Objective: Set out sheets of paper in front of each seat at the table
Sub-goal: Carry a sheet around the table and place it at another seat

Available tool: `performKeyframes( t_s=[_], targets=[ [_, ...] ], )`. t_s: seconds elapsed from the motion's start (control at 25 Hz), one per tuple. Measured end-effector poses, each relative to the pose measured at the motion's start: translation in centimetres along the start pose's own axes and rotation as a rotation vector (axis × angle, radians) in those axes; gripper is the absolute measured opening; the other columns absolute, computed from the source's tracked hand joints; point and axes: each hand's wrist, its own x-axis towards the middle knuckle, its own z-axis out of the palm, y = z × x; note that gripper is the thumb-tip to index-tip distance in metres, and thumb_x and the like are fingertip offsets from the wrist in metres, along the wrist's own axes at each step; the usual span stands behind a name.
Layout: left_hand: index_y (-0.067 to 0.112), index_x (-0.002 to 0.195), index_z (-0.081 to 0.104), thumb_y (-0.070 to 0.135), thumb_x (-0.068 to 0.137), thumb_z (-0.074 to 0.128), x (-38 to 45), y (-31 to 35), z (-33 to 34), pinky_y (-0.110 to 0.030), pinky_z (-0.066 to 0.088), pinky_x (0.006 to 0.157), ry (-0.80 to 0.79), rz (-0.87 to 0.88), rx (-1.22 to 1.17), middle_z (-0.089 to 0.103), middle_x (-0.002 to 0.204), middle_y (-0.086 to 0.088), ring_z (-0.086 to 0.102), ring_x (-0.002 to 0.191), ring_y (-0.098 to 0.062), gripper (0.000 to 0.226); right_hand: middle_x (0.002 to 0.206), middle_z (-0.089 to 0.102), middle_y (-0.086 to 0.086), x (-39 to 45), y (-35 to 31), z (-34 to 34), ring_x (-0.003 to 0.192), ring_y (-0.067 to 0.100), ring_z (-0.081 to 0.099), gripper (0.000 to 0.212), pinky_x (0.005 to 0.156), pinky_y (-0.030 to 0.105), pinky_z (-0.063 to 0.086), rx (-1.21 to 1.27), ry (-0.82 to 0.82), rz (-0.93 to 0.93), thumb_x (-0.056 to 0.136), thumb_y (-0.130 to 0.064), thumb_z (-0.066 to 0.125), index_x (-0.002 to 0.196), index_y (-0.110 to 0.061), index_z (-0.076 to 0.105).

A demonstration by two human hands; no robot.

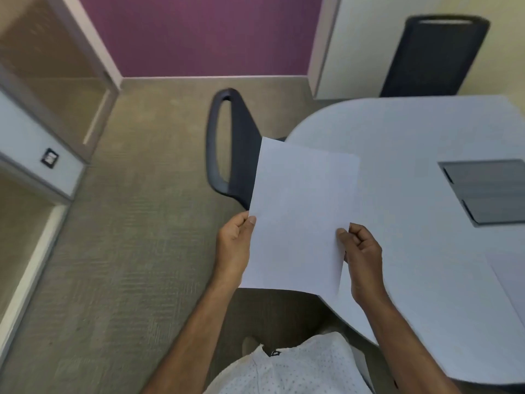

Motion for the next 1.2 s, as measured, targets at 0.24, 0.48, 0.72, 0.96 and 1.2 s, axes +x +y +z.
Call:
performKeyframes(
  t_s=[0.24,0.48,0.72,0.96,1.2],
  targets=[
    [0.02,0.105,0.078,0.018,0.108,0.052,0.4,4.4,-9.5,-0.045,0.059,0.092,0.147,0.127,-0.077,0.081,0.105,-0.002,0.076,0.101,-0.025,0.026,0.094,0.073,-0.014,-1.8,-5.7,11.0,0.085,0.002,0.067,0.006,0.08,0.029,0.053,-0.018,-0.163,-0.127,0.099,-0.027,0.066,0.103,-0.023,0.069],
    [0.017,0.096,0.077,0.019,0.106,0.054,6.8,8.8,-16.3,-0.053,0.053,0.101,0.27,0.206,-0.092,0.08,0.103,-0.002,0.07,0.096,-0.018,0.025,0.101,0.079,-0.008,1.0,-10.5,21.7,0.09,0.008,0.074,0.013,0.075,0.023,0.055,0.024,-0.272,-0.212,0.102,-0.024,0.062,0.111,-0.019,0.07],
    [0.009,0.117,0.074,0.021,0.106,0.055,19.6,14.5,-21.1,-0.051,0.052,0.107,0.229,0.234,-0.047,0.079,0.114,-0.003,0.072,0.113,-0.022,0.025,0.104,0.079,-0.003,8.8,-13.5,32.8,0.097,0.019,0.074,0.016,0.084,0.039,0.057,0.109,-0.208,-0.246,0.103,-0.026,0.061,0.116,-0.021,0.068],
    [0.014,0.116,0.075,0.022,0.106,0.055,34.1,20.9,-23.5,-0.052,0.053,0.106,0.113,0.243,0.023,0.08,0.112,-0.002,0.073,0.111,-0.021,0.023,0.101,0.08,-0.002,17.5,-18.2,41.9,0.095,0.018,0.076,0.016,0.084,0.037,0.058,0.17,-0.124,-0.226,0.103,-0.024,0.06,0.115,-0.019,0.068],
    [0.014,0.115,0.075,0.022,0.106,0.055,47.8,26.2,-22.0,-0.049,0.054,0.105,-0.014,0.259,0.064,0.08,0.111,-0.001,0.074,0.111,-0.02,0.023,0.099,0.081,-0.002,26.6,-22.3,47.1,0.09,0.01,0.077,0.019,0.071,0.02,0.057,0.195,-0.056,-0.209,0.104,-0.018,0.058,0.12,-0.012,0.066]
  ],
)
